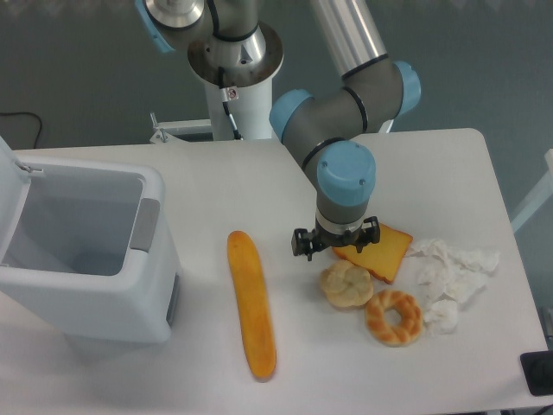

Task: Pick up the round bread
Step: 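Lower the gripper onto the round bun beside the toast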

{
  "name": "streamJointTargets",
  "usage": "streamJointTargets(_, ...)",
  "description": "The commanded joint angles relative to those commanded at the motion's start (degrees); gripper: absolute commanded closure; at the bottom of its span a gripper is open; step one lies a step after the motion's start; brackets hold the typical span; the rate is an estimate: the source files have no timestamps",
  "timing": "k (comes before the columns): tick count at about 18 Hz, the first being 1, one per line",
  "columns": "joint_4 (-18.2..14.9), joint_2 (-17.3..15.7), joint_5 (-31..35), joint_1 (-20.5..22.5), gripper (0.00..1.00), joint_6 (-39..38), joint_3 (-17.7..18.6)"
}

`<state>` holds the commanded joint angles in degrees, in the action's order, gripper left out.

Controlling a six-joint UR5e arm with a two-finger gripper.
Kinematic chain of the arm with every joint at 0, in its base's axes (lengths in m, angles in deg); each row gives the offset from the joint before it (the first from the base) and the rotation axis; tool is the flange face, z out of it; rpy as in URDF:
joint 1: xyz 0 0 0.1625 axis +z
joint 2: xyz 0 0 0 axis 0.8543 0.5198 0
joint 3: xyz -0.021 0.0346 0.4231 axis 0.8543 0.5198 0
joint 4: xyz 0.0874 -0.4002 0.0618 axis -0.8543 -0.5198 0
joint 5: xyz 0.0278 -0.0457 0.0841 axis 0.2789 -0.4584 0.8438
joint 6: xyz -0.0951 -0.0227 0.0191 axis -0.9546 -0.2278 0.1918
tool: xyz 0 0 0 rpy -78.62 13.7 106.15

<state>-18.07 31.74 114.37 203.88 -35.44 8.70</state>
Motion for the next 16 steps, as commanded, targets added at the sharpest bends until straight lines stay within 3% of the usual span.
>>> streamJointTargets(10,0.18,5.36,-0.18,-0.17,0.0,-4.14,-2.81)
streamJointTargets(16,-0.09,5.54,-0.53,-0.26,0.0,-4.49,-3.69)
